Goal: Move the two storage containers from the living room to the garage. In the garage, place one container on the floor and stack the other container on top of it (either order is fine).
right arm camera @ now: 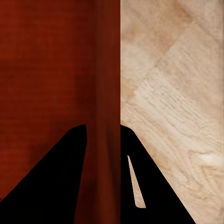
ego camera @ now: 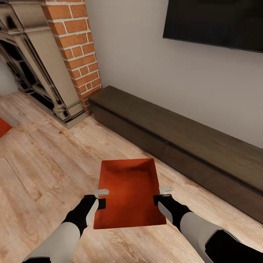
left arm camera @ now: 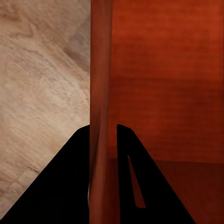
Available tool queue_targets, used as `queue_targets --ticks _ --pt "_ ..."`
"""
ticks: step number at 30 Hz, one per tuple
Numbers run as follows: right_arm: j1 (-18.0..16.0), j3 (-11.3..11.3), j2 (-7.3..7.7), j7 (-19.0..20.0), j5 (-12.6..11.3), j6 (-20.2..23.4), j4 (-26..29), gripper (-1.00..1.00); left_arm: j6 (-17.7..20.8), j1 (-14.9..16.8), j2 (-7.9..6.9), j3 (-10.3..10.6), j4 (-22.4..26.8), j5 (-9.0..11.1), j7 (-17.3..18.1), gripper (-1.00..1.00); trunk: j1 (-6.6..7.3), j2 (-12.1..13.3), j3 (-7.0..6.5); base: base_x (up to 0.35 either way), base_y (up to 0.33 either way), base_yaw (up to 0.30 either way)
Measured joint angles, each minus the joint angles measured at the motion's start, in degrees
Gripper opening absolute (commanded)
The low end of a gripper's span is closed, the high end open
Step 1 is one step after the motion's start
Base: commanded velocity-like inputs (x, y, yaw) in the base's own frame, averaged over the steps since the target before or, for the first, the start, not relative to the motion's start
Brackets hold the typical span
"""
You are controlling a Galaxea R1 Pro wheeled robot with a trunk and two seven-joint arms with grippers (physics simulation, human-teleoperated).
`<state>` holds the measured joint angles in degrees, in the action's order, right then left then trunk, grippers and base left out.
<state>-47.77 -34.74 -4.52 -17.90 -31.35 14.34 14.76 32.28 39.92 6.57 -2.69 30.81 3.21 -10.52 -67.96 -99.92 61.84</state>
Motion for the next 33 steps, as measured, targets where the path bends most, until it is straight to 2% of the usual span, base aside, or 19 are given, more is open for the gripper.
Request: queue_targets --ticks 33 --pt "-0.02 0.12 -0.08 0.15 0.19 -0.17 -0.25 -1.0 0.01 -0.01 -0.01 -0.03 0.0 -0.08 -0.01 -1.0 7.25 13.24 -5.92 0.0 0.0 0.0"
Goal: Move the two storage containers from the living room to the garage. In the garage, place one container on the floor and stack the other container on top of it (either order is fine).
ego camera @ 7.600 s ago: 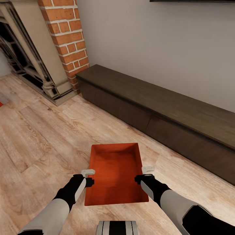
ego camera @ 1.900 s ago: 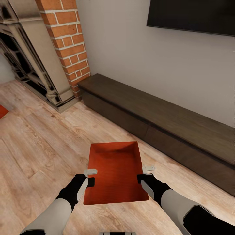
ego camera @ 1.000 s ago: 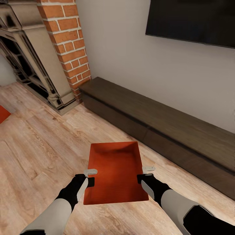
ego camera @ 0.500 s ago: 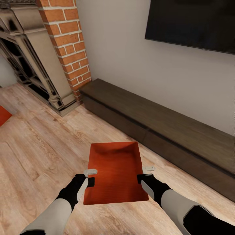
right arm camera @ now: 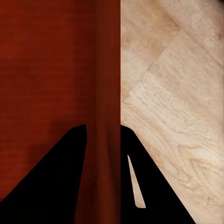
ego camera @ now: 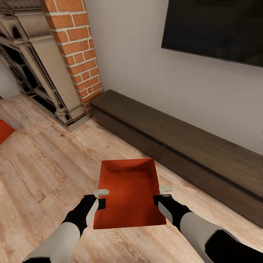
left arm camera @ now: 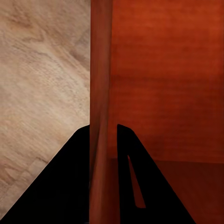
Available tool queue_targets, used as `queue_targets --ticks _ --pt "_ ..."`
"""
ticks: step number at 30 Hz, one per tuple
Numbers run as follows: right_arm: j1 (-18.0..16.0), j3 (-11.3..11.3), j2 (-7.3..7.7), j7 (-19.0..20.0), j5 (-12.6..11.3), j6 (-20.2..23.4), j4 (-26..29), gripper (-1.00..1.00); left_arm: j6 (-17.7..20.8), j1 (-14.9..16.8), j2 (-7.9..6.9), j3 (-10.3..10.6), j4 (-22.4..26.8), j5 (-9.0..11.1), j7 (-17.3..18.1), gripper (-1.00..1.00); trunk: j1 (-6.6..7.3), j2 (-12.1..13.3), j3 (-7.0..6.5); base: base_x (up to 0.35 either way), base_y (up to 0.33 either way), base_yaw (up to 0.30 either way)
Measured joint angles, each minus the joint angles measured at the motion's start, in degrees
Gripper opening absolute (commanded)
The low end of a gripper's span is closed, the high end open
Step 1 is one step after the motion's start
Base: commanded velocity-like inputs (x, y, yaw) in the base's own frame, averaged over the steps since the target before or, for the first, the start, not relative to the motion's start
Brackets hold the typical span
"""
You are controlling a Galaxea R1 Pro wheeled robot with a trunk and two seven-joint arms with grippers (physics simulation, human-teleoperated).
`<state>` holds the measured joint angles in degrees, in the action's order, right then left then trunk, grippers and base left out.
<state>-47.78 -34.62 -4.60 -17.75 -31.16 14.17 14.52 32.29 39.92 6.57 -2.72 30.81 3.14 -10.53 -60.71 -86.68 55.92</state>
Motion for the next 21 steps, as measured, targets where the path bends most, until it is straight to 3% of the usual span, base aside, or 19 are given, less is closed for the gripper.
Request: queue_targets --ticks 21 --pt "-0.02 0.18 -0.07 -0.06 0.32 -0.07 0.02 -1.0 -0.14 -0.01 -0.03 0.05 0.05 0.04 -0.01 -1.0 4.61 8.42 -3.77 0.0 0.0 0.0"
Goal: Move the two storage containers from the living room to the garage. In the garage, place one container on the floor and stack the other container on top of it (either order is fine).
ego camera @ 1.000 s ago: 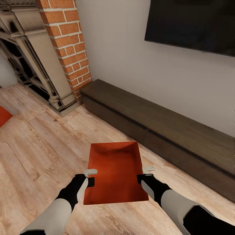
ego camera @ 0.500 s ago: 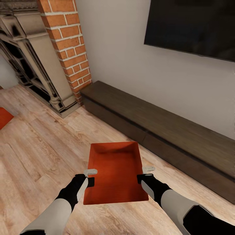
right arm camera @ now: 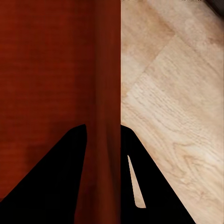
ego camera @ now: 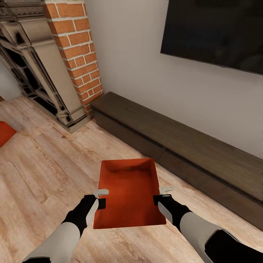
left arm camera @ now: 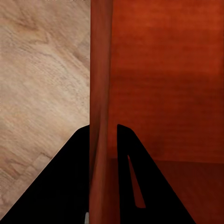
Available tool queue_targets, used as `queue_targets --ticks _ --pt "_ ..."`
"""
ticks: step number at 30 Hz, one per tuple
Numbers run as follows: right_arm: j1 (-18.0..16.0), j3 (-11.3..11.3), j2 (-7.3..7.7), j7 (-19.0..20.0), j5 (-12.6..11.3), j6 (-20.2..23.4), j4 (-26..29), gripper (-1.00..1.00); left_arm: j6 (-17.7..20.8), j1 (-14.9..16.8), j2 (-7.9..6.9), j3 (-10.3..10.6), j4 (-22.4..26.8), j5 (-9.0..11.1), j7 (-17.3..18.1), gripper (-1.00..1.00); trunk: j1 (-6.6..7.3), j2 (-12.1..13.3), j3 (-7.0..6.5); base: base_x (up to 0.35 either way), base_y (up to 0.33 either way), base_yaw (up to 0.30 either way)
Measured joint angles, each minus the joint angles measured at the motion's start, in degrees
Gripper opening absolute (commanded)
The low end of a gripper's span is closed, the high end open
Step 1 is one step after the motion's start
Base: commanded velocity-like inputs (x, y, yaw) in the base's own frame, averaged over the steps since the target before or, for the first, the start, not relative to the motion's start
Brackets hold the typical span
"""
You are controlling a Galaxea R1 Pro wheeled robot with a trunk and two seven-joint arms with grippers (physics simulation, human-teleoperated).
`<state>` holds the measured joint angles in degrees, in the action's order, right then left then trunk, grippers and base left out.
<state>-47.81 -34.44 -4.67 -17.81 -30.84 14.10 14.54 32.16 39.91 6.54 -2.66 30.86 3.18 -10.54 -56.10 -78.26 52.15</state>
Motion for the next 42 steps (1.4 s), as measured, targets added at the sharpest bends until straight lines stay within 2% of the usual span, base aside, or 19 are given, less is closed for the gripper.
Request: queue_targets --ticks 42 --pt "-0.02 -0.02 0.0 0.0 0.03 -0.09 -0.02 -1.0 -0.11 -0.01 0.0 0.08 -0.01 0.16 -0.08 -1.0 9.23 16.85 -7.54 0.0 0.0 0.0"
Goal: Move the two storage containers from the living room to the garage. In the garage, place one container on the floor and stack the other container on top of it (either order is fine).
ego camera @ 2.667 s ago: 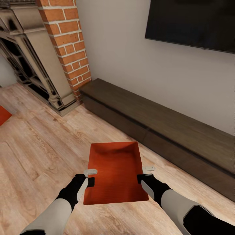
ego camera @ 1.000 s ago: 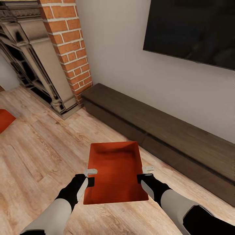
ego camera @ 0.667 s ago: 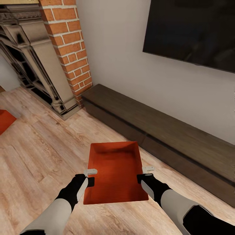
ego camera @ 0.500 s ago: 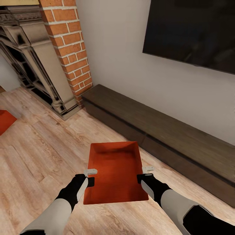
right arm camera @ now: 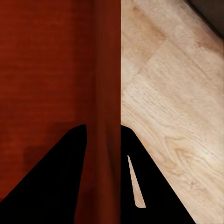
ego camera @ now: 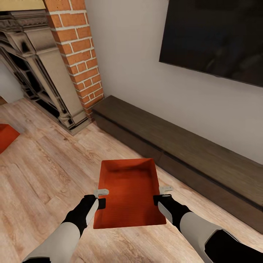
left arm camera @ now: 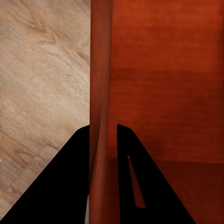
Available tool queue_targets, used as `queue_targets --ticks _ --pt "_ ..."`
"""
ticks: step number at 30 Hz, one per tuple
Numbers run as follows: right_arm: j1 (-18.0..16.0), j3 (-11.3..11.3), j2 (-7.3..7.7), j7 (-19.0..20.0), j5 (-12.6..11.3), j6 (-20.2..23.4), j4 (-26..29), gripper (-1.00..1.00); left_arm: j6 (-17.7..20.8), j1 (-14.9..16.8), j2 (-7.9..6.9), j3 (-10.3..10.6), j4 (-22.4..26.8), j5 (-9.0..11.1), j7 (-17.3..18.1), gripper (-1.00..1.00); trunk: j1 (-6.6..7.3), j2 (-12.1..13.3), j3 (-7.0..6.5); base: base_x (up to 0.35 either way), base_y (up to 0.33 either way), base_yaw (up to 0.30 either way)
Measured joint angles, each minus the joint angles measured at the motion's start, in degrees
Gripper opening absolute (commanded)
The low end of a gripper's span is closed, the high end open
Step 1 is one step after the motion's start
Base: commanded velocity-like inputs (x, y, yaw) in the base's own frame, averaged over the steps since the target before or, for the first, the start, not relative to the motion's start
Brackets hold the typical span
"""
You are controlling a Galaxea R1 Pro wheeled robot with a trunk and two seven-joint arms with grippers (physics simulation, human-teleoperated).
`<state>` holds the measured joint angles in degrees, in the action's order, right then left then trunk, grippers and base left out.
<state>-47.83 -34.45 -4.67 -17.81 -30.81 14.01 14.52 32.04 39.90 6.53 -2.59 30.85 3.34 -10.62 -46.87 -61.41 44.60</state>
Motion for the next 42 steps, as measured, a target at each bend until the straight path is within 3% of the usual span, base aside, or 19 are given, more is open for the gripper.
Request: queue_targets --ticks 42 --pt "0.01 -0.13 0.08 0.02 -0.17 0.0 0.1 -1.0 -0.02 0.0 0.02 0.0 0.02 0.01 0.01 -1.0 9.23 16.86 -7.55 0.0 0.0 0.0"
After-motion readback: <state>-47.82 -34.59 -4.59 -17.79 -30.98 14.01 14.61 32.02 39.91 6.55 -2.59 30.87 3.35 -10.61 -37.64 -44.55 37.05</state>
